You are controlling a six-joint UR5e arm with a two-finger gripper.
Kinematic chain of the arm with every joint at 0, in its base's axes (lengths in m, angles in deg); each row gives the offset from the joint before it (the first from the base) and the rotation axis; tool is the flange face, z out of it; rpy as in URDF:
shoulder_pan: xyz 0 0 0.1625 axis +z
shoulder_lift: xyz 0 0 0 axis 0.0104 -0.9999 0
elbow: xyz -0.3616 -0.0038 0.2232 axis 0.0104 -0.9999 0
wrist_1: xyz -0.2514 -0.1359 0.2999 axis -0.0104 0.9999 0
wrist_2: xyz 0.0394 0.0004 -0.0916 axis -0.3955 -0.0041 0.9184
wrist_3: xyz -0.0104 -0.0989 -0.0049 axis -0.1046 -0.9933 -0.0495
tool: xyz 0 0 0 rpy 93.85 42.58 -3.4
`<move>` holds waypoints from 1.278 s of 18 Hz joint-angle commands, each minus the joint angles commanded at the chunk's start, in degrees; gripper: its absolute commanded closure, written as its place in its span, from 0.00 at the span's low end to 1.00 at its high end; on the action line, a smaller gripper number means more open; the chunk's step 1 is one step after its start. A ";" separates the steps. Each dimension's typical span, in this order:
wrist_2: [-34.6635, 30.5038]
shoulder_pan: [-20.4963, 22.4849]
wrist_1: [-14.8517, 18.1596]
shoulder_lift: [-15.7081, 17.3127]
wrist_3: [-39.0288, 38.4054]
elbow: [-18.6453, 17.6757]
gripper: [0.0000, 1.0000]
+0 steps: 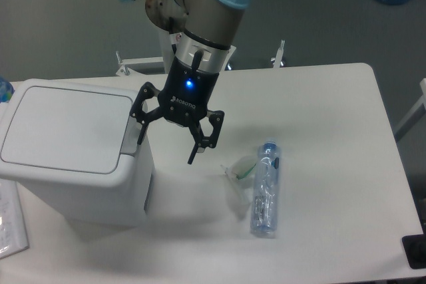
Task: Open the trash can
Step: 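Lower the gripper finger onto the lid's front edge and hook it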
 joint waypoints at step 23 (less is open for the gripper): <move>-0.09 -1.93 -0.26 0.88 -2.90 0.53 0.00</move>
